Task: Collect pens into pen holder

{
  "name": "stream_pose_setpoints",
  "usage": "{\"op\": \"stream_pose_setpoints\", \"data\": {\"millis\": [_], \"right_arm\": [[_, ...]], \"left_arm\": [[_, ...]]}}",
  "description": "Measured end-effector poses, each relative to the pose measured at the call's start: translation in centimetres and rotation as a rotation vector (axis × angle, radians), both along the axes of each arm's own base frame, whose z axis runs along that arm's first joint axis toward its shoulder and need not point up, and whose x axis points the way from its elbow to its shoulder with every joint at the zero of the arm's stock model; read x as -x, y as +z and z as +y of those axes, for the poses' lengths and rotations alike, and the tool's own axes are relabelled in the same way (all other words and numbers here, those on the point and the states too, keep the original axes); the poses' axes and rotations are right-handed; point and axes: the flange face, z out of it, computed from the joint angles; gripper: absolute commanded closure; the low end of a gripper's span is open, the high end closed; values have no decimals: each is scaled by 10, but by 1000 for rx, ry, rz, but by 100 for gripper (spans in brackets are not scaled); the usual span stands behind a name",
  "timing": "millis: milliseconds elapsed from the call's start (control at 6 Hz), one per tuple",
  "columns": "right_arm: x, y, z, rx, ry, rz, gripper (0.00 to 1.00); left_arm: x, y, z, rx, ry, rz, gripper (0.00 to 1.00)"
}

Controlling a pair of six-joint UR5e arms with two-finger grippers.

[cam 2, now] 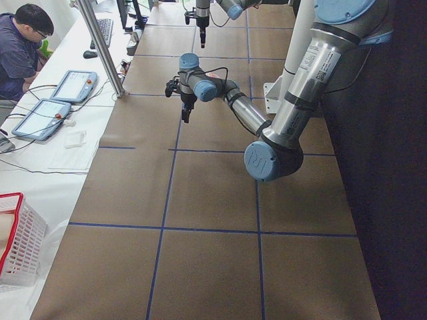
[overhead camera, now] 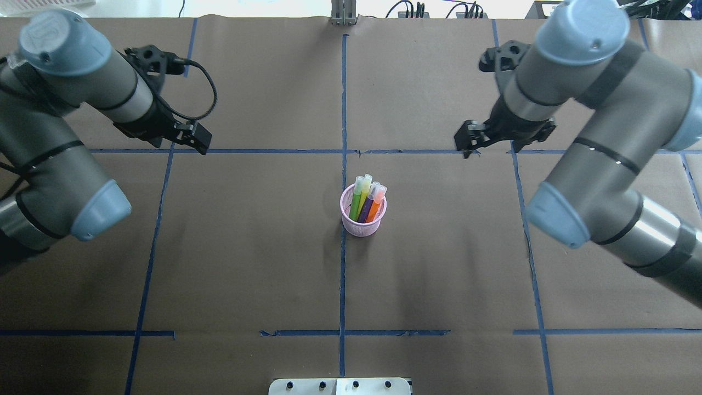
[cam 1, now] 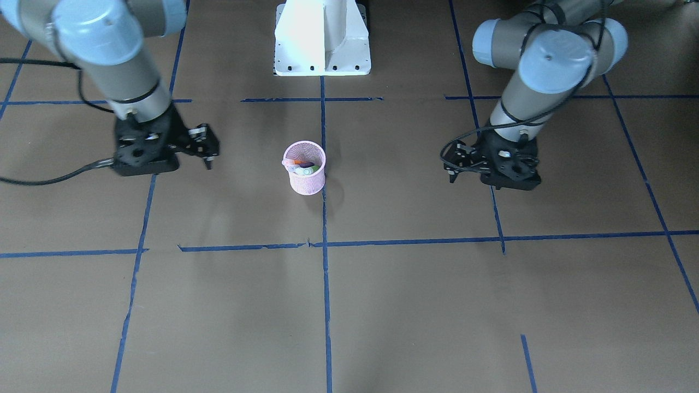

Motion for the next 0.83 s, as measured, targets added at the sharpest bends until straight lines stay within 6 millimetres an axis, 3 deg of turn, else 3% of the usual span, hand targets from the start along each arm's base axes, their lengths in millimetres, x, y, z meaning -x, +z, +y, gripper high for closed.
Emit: {"op": "stream_pose_setpoints", "data": {"millis": [333,500,667,833], "right_arm": [[-116,95,-35,-72,-152,31,0],[-185,145,-39,-110,-212,36,0],[-253,189,-30,-135,-237,35,0],[-316,240,-1,-108,-217,25,0]], "left_arm": [[103,32,-41,-53,96,-77,0],[155,57,-52,-62,127,-119,0],[198,90,-52,-37,139,-123,0],[242,129,-44,-9,142,-103,0]]}}
